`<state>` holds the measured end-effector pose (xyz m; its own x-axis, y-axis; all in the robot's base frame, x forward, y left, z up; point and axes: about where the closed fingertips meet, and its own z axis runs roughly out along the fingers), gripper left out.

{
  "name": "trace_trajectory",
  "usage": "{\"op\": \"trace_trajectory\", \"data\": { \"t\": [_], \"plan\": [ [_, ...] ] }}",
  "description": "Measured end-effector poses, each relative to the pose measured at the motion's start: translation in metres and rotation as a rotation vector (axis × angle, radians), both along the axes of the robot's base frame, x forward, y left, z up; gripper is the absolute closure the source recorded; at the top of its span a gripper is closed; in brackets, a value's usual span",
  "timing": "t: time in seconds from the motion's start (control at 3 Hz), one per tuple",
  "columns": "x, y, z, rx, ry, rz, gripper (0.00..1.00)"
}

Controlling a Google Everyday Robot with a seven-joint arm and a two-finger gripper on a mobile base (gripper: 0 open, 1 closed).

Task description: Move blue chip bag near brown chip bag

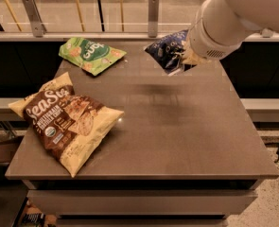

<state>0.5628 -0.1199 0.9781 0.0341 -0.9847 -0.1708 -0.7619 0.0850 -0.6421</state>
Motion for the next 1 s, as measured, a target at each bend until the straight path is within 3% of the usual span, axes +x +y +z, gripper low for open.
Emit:
{"op": "trace_trajectory", "data": {
  "t": [0.67,1.0],
  "plan": [
    [-0.065,0.031,-0.026,0.01,-0.067,-0.118,1.0],
    [-0.087,0.029,-0.039,0.048,-0.099,-0.173,1.0]
  ]
}}
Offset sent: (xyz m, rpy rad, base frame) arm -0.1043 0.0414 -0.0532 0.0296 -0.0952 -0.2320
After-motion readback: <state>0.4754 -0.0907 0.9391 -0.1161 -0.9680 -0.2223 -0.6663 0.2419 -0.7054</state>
